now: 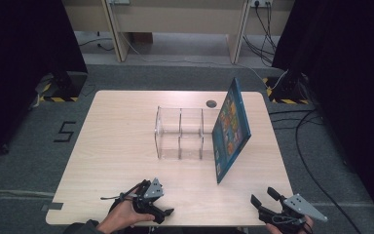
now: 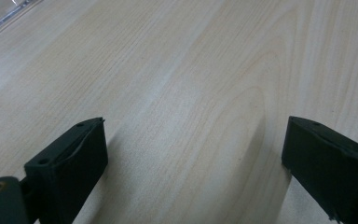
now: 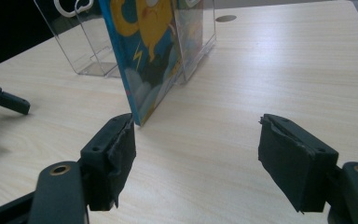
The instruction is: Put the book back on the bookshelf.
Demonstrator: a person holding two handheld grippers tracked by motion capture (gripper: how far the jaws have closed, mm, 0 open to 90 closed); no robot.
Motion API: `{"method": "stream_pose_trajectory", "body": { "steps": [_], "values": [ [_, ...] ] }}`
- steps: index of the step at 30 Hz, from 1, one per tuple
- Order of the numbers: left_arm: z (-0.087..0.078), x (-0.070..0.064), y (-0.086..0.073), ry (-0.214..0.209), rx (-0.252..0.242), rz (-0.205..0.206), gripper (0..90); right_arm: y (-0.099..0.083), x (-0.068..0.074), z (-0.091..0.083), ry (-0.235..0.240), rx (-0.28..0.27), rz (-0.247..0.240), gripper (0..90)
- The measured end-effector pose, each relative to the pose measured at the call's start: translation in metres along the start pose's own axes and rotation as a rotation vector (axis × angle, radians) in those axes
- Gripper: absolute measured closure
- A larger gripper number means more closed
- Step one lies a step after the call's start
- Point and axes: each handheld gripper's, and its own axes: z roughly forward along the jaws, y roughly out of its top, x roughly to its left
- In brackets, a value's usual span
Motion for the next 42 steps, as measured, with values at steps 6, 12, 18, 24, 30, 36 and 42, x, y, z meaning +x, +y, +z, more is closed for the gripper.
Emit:
{"method": "stream_pose_trajectory", "body": {
  "steps": [6, 12, 18, 24, 30, 36, 42],
  "values": [
    [0.0, 0.0, 0.0, 0.0, -0.001, 0.0, 5.8, -0.003, 0.001, -0.002, 0.002, 0.026, -0.035, 25.8],
    [0.0, 0.0, 0.0, -0.001, 0.001, 0.002, 5.6, -0.007, 0.002, -0.003, -0.008, 0.071, -0.079, 24.2],
    [0.0, 0.0, 0.0, -0.002, 0.001, 0.002, 5.1, -0.009, 0.002, -0.005, -0.018, 0.092, -0.111, 24.1],
    [0.001, -0.001, 0.0, -0.002, -0.001, 0.003, 4.3, -0.014, 0.001, -0.009, -0.022, 0.115, -0.123, 23.5],
    [0.001, -0.001, -0.001, -0.005, -0.002, 0.004, 3.4, -0.017, 0.0, -0.011, -0.03, 0.142, -0.13, 23.0],
    [0.002, -0.001, -0.001, -0.008, -0.003, 0.009, 1.6, -0.021, -0.002, -0.013, -0.043, 0.18, -0.124, 21.6],
    [0.002, -0.001, -0.001, -0.008, -0.005, 0.009, 1.3, -0.025, -0.003, -0.014, -0.046, 0.212, -0.123, 19.5]
  ]
}}
